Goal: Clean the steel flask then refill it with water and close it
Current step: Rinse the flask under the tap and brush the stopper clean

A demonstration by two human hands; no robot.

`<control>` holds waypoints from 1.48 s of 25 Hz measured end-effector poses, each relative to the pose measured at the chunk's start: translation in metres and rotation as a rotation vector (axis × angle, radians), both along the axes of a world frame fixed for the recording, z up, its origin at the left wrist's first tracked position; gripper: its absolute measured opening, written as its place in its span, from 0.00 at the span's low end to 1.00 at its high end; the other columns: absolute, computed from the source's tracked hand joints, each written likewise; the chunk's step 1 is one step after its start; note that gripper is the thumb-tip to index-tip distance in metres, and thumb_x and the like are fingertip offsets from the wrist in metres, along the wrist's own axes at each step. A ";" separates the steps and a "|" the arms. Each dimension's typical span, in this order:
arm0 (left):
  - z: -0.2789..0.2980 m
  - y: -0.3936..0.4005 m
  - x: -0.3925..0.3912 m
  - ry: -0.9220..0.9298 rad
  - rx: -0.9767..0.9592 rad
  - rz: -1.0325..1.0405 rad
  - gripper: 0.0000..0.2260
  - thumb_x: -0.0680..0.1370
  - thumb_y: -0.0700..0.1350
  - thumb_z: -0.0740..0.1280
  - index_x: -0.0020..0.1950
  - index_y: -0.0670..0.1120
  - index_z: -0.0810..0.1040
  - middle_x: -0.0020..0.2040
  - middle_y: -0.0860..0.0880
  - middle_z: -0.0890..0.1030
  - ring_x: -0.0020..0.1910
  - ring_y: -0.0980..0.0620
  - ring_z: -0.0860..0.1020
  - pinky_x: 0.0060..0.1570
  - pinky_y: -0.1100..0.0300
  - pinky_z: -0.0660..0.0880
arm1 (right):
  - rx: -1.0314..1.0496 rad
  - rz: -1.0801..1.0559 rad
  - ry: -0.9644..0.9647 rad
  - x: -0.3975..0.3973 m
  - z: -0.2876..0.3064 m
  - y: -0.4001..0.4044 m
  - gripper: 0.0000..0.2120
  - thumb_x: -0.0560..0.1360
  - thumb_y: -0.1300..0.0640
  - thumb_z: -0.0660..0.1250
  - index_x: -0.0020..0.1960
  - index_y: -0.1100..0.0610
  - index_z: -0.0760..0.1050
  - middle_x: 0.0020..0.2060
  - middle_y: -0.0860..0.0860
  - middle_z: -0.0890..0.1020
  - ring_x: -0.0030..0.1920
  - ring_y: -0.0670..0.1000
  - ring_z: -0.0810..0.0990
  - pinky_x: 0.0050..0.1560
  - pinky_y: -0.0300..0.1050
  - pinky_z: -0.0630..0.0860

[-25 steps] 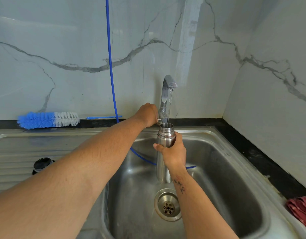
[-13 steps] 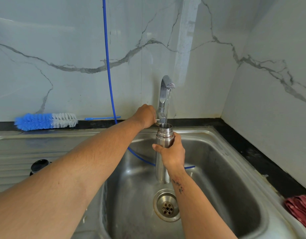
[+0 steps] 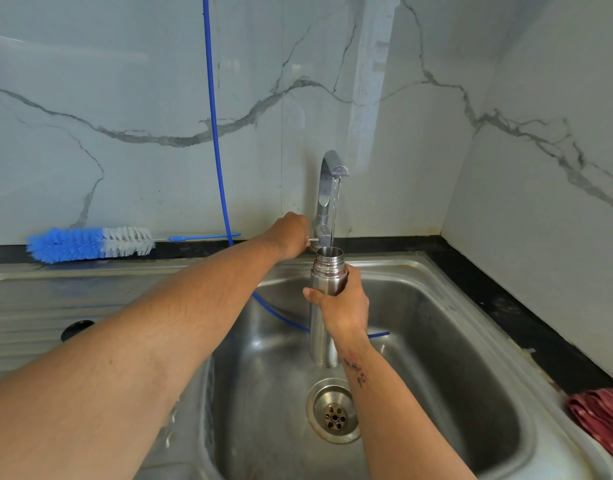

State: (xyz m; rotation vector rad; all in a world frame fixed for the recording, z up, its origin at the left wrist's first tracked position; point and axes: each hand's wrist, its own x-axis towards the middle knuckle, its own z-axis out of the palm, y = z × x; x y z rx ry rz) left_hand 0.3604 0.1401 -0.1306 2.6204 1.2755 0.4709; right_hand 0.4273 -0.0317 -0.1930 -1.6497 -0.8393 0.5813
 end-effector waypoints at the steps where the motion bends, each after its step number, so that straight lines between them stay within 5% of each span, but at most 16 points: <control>1: 0.000 0.001 -0.001 0.002 0.007 -0.002 0.04 0.79 0.35 0.69 0.51 0.38 0.83 0.49 0.41 0.83 0.50 0.44 0.82 0.56 0.50 0.80 | -0.001 -0.002 0.001 0.000 0.000 0.000 0.37 0.69 0.57 0.82 0.73 0.47 0.68 0.58 0.45 0.82 0.58 0.49 0.81 0.64 0.54 0.78; 11: 0.019 0.001 0.003 -0.072 0.075 -0.062 0.03 0.79 0.38 0.70 0.49 0.39 0.83 0.47 0.42 0.84 0.48 0.46 0.82 0.56 0.49 0.80 | -0.013 -0.010 -0.002 0.003 -0.001 0.001 0.36 0.69 0.55 0.82 0.72 0.46 0.69 0.56 0.43 0.82 0.56 0.48 0.81 0.63 0.53 0.79; 21: 0.037 -0.006 0.029 -0.122 0.071 -0.088 0.04 0.79 0.38 0.71 0.52 0.39 0.83 0.47 0.45 0.83 0.46 0.50 0.81 0.49 0.61 0.75 | -0.033 -0.020 -0.020 0.005 -0.004 0.005 0.38 0.69 0.53 0.81 0.74 0.46 0.67 0.59 0.44 0.81 0.59 0.50 0.81 0.65 0.56 0.78; 26: 0.041 -0.006 0.034 -0.140 0.045 -0.123 0.04 0.78 0.39 0.72 0.50 0.39 0.84 0.46 0.45 0.84 0.46 0.50 0.83 0.53 0.57 0.80 | -0.031 -0.015 -0.026 0.007 -0.006 0.005 0.37 0.70 0.53 0.81 0.73 0.46 0.68 0.59 0.44 0.82 0.59 0.50 0.81 0.64 0.56 0.78; 29: 0.038 -0.012 0.027 -0.246 -0.008 -0.047 0.06 0.77 0.40 0.74 0.51 0.39 0.84 0.46 0.47 0.83 0.47 0.50 0.83 0.46 0.65 0.75 | -0.037 -0.027 -0.035 0.010 -0.005 0.004 0.36 0.69 0.53 0.81 0.72 0.46 0.69 0.58 0.45 0.82 0.58 0.50 0.81 0.63 0.55 0.78; 33: 0.030 -0.047 -0.003 -0.537 -0.041 0.078 0.11 0.79 0.44 0.72 0.60 0.42 0.81 0.51 0.45 0.84 0.50 0.48 0.82 0.51 0.58 0.76 | -0.046 -0.054 -0.034 0.011 0.002 -0.003 0.31 0.68 0.52 0.82 0.66 0.48 0.73 0.52 0.45 0.83 0.53 0.50 0.82 0.57 0.51 0.79; 37: 0.007 -0.127 -0.048 -0.764 -0.161 0.061 0.01 0.79 0.45 0.71 0.49 0.48 0.80 0.39 0.48 0.83 0.37 0.50 0.82 0.39 0.56 0.79 | -0.097 -0.061 -0.123 0.008 0.012 -0.021 0.25 0.65 0.47 0.82 0.56 0.49 0.76 0.46 0.45 0.83 0.48 0.49 0.83 0.51 0.50 0.80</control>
